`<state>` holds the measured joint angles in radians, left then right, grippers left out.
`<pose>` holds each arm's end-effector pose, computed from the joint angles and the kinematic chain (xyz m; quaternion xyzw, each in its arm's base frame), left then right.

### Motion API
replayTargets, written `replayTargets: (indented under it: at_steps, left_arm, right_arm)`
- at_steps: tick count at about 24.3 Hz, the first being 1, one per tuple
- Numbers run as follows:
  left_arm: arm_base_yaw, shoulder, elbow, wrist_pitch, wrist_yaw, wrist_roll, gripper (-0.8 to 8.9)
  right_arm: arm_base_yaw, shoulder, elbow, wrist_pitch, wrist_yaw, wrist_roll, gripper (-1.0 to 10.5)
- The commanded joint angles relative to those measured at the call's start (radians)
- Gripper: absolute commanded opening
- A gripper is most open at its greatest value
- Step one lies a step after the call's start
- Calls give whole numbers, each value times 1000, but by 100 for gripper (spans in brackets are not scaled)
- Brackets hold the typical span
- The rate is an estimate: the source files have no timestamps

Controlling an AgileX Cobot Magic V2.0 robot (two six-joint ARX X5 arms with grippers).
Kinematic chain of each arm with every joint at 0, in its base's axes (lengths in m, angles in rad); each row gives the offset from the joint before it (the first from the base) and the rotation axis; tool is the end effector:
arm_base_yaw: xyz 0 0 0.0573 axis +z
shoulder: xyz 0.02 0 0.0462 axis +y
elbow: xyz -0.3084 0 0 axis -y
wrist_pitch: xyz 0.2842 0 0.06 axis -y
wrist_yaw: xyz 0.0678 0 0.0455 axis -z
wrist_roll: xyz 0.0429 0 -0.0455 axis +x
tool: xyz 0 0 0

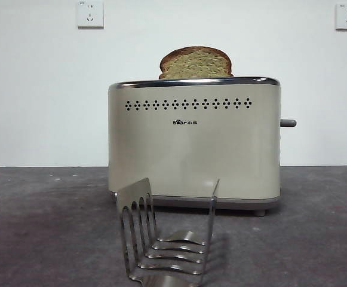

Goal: Pick up a slice of bread from the rack,put the bread on the toaster,press the button

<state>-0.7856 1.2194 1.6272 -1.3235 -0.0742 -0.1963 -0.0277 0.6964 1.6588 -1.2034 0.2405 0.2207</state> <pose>0.1566 -0.1522 0.4732 0.1009 0.4305 -0.2715 0.8549 0.0026 -0.0103 0.5427 0.0957 0.1042 -0.1451 0.9793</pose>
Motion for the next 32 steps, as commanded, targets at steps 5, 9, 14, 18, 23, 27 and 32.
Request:
replayTargets:
  at_steps: [5, 9, 14, 18, 23, 27, 32]
  left_arm:
    - [0, -2, -10, 2, -31, -10, -3]
    - [0, -2, -10, 2, -31, -10, -3]
    - [0, -2, -10, 2, -31, -10, -3]
    - [0, -2, -10, 2, -31, -10, -4]
    - [0, -2, -10, 2, -31, -10, -4]
    - [0, -2, -8, 2, -31, -10, -4]
    - [24, 11, -10, 2, -28, -10, -4]
  right_arm:
    - [1, -14, 31, 5, 126, 42, -2]
    - [1, -14, 38, 4, 139, 30, -2]
    - [1, -14, 38, -11, 138, 10, -1]
    - [1, -1, 38, -75, 138, 13, -1]
    - [1, 36, 30, -178, 141, 10, 0]
    - [1, 78, 31, -178, 142, 10, 0]
    - [1, 151, 31, -178, 142, 10, 0]
